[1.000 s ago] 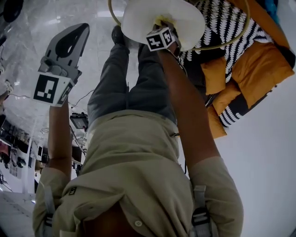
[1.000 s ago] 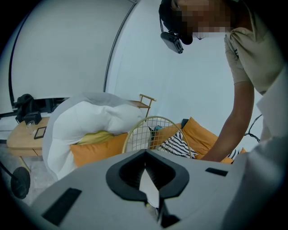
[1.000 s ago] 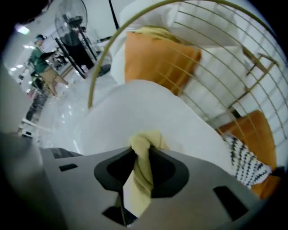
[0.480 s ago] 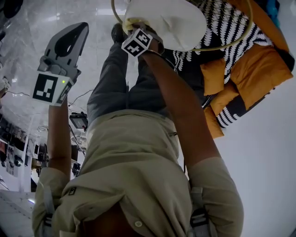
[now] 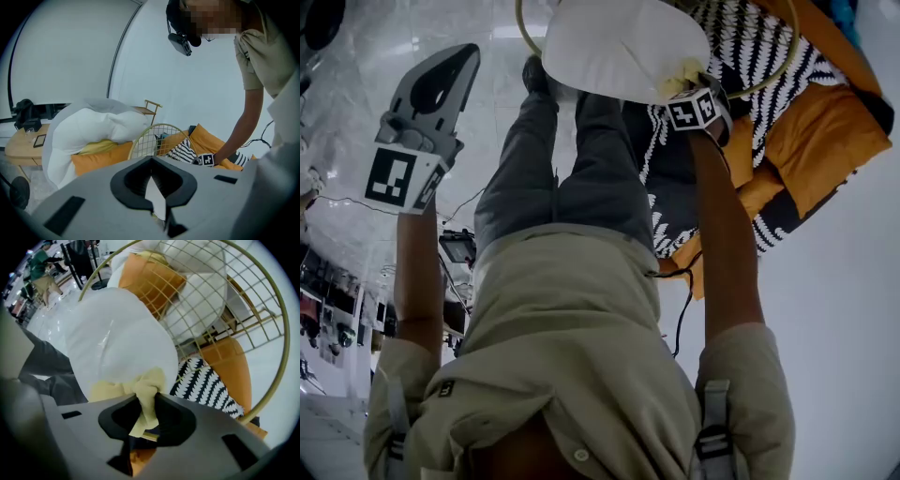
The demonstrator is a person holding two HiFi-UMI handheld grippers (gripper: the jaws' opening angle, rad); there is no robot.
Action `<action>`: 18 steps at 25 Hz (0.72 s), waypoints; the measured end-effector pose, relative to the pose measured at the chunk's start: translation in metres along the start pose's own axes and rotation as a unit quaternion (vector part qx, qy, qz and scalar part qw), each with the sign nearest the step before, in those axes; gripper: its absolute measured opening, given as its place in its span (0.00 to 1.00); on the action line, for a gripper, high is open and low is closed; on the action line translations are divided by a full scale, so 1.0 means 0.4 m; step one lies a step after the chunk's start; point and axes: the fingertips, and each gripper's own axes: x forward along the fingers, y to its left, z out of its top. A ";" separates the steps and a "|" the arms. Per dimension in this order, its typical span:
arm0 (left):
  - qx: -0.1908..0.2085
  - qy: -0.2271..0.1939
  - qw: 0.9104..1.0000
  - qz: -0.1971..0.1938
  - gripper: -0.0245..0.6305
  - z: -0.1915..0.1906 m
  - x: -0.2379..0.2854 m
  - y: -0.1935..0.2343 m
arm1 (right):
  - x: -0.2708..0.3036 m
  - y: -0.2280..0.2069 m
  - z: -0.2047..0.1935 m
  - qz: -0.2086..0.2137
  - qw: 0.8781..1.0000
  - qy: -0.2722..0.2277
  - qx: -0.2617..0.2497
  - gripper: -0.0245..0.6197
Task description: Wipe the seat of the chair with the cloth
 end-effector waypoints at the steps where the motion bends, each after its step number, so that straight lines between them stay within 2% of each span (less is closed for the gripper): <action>1: 0.003 0.006 1.000 -0.002 0.06 -0.006 0.000 -0.002 | -0.001 -0.015 -0.010 -0.005 1.000 0.003 0.012 0.19; 3: 0.007 0.014 1.000 -0.006 0.06 -0.013 0.002 -0.004 | 0.000 -0.014 -0.010 -0.004 1.000 0.004 0.023 0.19; 6: 0.000 0.001 1.000 -0.006 0.06 0.004 0.011 -0.007 | 0.006 0.045 0.027 0.013 1.000 -0.004 0.018 0.19; 12: -0.010 0.004 1.000 -0.002 0.06 -0.027 0.013 0.013 | 0.032 0.309 0.227 0.081 0.995 -0.034 0.037 0.19; 14: -0.013 0.006 1.000 0.000 0.06 -0.039 0.013 0.020 | 0.019 0.432 0.325 0.129 0.990 -0.055 0.012 0.19; 16: -0.017 0.009 1.000 0.003 0.06 -0.049 0.008 0.027 | -0.025 0.561 0.428 0.174 0.979 -0.093 -0.043 0.19; 18: -0.019 0.012 1.000 0.005 0.06 -0.058 -0.001 0.034 | -0.076 0.663 0.505 0.198 0.966 -0.128 -0.103 0.19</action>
